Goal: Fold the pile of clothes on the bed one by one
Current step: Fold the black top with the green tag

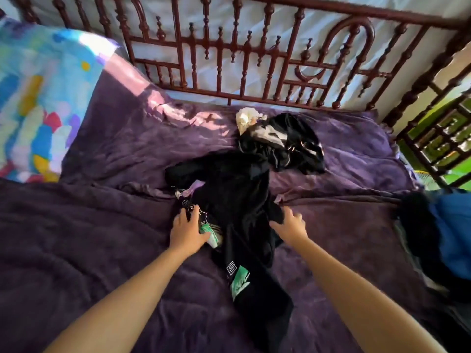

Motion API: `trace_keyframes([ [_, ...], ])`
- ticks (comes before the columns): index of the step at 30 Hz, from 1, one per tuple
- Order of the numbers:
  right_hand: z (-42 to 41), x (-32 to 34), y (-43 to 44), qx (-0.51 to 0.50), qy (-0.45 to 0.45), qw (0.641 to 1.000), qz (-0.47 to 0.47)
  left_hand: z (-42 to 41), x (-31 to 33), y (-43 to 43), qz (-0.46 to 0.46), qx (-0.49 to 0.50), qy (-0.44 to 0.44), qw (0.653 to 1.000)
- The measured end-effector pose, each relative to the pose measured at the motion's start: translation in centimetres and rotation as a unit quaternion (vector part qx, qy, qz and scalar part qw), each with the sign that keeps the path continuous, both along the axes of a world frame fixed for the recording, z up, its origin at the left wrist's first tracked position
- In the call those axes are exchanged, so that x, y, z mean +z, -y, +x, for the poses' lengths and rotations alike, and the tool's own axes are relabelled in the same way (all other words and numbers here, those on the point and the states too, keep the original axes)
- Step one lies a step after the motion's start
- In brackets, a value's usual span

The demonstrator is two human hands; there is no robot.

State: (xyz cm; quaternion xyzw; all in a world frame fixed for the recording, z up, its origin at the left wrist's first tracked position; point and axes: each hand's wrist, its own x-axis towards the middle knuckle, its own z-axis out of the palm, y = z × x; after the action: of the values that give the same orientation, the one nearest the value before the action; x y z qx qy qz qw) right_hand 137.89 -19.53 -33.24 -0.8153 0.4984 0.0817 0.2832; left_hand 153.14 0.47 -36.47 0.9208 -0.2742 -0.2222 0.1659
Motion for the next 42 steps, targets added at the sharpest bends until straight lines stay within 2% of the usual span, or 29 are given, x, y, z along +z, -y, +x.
trace_keyframes([
  [2,-3.7,-5.1,-2.2,-0.032,-0.069,0.994,0.080,-3.3,-4.0,-1.9,0.062,-0.002,-0.067,0.996],
  [6,-8.8,-11.0,-5.8,-0.029,-0.143,0.976,0.162,-7.6,-8.3,-4.4,0.136,-0.007,-0.162,0.977],
  [11,-9.8,-13.7,-6.6,-0.018,-0.160,0.976,0.148,-9.2,-10.0,-6.0,0.166,0.009,-0.199,0.966],
  [16,-9.0,-14.7,-6.1,-0.008,-0.180,0.973,0.148,-8.9,-10.2,-7.1,0.145,0.054,-0.231,0.961],
  [19,-8.4,-13.1,-6.4,-0.015,-0.097,0.982,0.162,-8.4,-9.6,-6.7,0.138,0.078,-0.242,0.957],
  [21,-7.2,-10.8,-5.3,0.022,-0.018,0.990,0.142,-8.0,-9.1,-5.9,0.125,0.086,-0.246,0.957],
  [24,-6.0,-4.2,0.4,0.037,0.140,0.989,0.013,-7.7,-8.4,-4.2,0.101,0.080,-0.244,0.961],
  [26,-6.7,1.4,6.7,-0.025,0.230,0.969,-0.087,-8.0,-7.9,-3.2,0.081,0.078,-0.246,0.963],
  [27,-7.8,3.9,10.0,-0.074,0.242,0.959,-0.128,-8.3,-7.8,-2.9,0.072,0.076,-0.246,0.964],
  [29,-11.4,6.7,16.0,-0.176,0.210,0.942,-0.194,-9.1,-7.5,-2.7,0.055,0.073,-0.248,0.964],
  [31,-15.4,6.8,20.0,-0.283,0.167,0.922,-0.205,-9.7,-7.6,-2.9,0.049,0.069,-0.249,0.965],
  [33,-18.0,4.9,21.0,-0.318,0.067,0.925,-0.199,-10.3,-7.8,-3.3,0.053,0.073,-0.253,0.963],
  [35,-18.5,2.6,19.6,-0.312,-0.043,0.931,-0.184,-10.7,-8.1,-3.6,0.069,0.079,-0.257,0.961],
  [36,-18.3,1.4,18.5,-0.295,-0.067,0.939,-0.162,-10.9,-8.3,-3.6,0.078,0.079,-0.256,0.960],
  [39,-16.9,-2.2,14.9,-0.224,-0.084,0.968,-0.072,-11.5,-8.7,-2.9,0.100,0.066,-0.257,0.959],
  [42,-16.0,-5.6,12.3,-0.193,-0.093,0.977,0.004,-11.8,-9.1,-1.3,0.099,0.048,-0.262,0.959],
])
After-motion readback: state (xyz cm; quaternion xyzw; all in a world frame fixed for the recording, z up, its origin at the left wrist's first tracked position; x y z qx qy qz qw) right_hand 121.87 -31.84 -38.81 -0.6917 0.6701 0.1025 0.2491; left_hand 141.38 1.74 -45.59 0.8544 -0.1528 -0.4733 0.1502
